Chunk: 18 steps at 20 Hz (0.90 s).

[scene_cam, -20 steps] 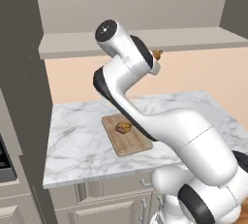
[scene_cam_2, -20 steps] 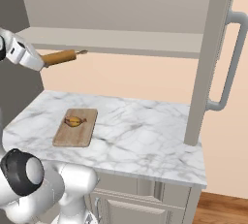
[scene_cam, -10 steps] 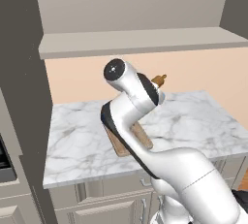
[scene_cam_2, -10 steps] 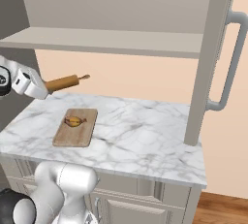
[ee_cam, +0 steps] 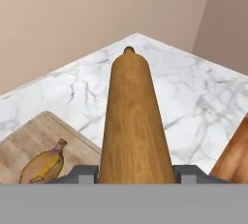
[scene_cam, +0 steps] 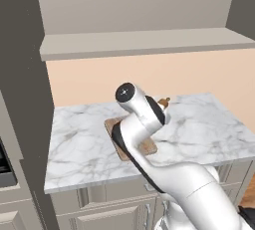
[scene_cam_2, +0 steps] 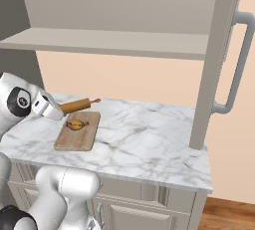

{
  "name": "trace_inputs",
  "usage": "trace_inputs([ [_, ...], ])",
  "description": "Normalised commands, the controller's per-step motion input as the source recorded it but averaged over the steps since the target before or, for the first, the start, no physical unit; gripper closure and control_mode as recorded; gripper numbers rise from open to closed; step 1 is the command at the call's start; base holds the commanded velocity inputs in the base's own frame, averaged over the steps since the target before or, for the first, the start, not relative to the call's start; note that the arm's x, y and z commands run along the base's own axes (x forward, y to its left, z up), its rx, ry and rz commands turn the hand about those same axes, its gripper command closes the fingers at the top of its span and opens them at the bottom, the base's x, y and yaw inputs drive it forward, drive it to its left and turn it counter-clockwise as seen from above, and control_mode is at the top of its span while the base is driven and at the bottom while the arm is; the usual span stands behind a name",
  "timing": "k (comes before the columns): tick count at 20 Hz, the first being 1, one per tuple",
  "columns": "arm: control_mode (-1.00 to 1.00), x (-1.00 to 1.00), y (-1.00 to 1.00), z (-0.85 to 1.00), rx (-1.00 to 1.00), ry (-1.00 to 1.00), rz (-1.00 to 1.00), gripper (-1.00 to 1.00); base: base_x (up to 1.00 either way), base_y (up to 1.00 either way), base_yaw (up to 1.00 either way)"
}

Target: Open the cabinet, retrieve the rolling pin, and place it next to the meat on the cutting board to prepare for tenderizing.

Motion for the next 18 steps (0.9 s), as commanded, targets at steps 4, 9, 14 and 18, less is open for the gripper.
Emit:
trace_inputs([
  [4,-1.00,0.16,0.00,-0.68,0.00,0.16,0.03,1.00,0.00,0.00,0.00],
  [9,-1.00,0.21,0.00,-0.63,0.00,0.10,0.09,1.00,0.00,0.00,0.00],
  [14,-1.00,0.26,0.00,-0.54,0.00,0.01,0.08,1.00,0.00,0.00,0.00],
  [18,-1.00,0.21,0.00,-0.59,0.00,0.00,0.00,1.00,0.00,0.00,0.00],
])
